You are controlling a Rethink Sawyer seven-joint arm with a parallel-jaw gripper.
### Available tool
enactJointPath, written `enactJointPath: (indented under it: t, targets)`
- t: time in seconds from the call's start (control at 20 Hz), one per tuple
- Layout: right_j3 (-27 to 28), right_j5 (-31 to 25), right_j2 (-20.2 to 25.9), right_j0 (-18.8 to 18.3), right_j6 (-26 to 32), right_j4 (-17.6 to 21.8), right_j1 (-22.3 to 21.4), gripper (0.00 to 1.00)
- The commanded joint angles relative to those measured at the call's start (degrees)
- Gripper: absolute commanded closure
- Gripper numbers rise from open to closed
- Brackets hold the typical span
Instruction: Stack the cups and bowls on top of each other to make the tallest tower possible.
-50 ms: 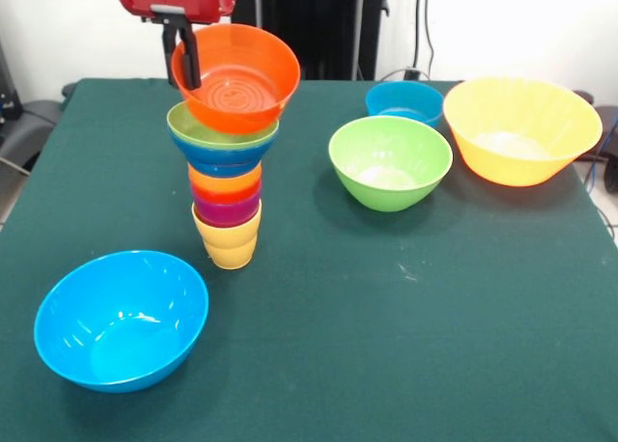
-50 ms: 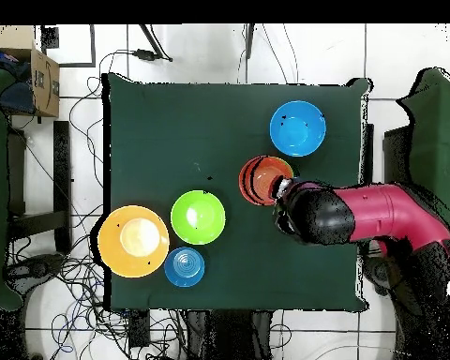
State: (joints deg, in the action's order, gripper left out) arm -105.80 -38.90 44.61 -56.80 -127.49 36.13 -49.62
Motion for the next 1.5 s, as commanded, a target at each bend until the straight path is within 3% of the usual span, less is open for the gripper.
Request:
enactJointPath:
  t: [0.05, 0.95, 1.5]
  targets:
    - [1.5, -0.7, 3.2, -1.1, 16.2, 2.6, 0.9, 1.0]
    - [2.9, 6.1, 2.8, -0.2, 12.1, 9.3, 4.8, 1.0]
    - [1.7, 8.0, 2.3, -0.5, 10.3, 10.7, 5.3, 1.0]
